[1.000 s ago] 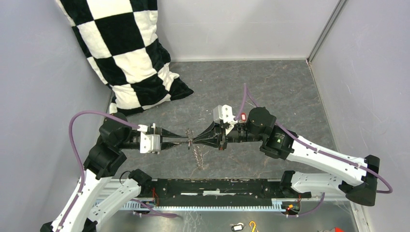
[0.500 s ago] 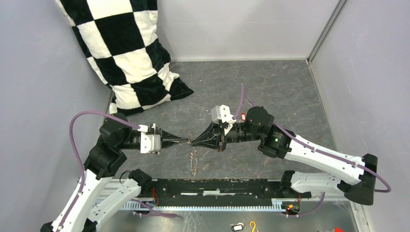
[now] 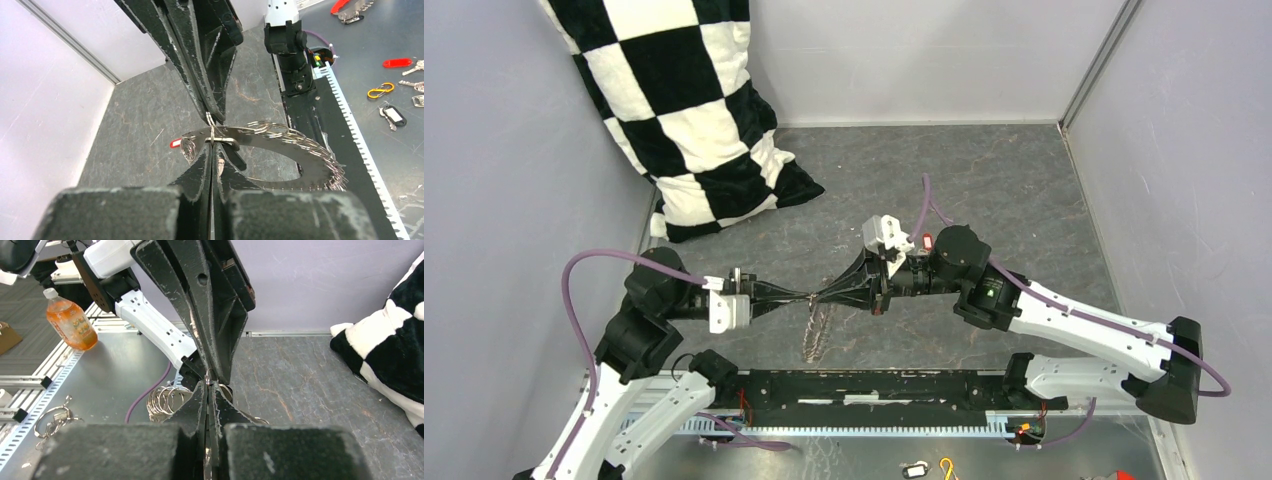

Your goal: Put the keys on the keyring

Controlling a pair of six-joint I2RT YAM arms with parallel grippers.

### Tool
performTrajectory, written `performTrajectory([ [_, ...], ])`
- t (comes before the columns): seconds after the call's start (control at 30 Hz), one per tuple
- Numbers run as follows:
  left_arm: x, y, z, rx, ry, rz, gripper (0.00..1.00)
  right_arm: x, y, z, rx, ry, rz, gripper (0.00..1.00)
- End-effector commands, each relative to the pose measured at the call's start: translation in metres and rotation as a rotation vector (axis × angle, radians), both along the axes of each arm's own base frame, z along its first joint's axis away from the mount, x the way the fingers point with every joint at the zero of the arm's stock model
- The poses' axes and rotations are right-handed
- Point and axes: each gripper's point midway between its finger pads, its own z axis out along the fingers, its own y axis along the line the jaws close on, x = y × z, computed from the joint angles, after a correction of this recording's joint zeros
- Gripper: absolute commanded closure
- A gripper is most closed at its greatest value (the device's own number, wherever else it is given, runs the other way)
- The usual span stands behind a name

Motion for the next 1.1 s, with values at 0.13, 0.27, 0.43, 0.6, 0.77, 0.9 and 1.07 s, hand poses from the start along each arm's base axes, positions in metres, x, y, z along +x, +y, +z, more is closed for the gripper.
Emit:
performTrajectory([
  [0.13,-0.006,0.003,-0.005,0.016,-0.148,-0.045,0.98,0.014,0.001,0.045,0.197,0.003,-0.081,1.00],
  [0.27,-0.007,0.004,-0.007,0.015,-0.189,-0.052,0.98,0.017,0.001,0.047,0.219,0.017,-0.097,1.00],
  [0.43,-0.009,0.003,-0.010,0.024,-0.214,-0.070,0.98,0.016,0.004,0.048,0.249,0.044,-0.082,1.00],
  [0.6,-0.012,0.002,-0.010,0.022,-0.194,-0.090,0.82,0.017,0.004,0.047,0.294,0.066,-0.088,1.00],
  [0.77,-0.007,0.005,0.003,0.015,-0.093,-0.014,0.67,0.020,-0.002,0.041,0.283,0.046,-0.126,1.00],
  [0.9,0.001,0.009,0.017,-0.020,0.006,0.083,0.66,0.019,-0.009,0.039,0.287,0.035,-0.136,0.99],
  [1.07,0.006,0.009,0.029,-0.094,0.119,0.140,0.67,0.016,-0.013,0.037,0.297,0.030,-0.129,1.00],
])
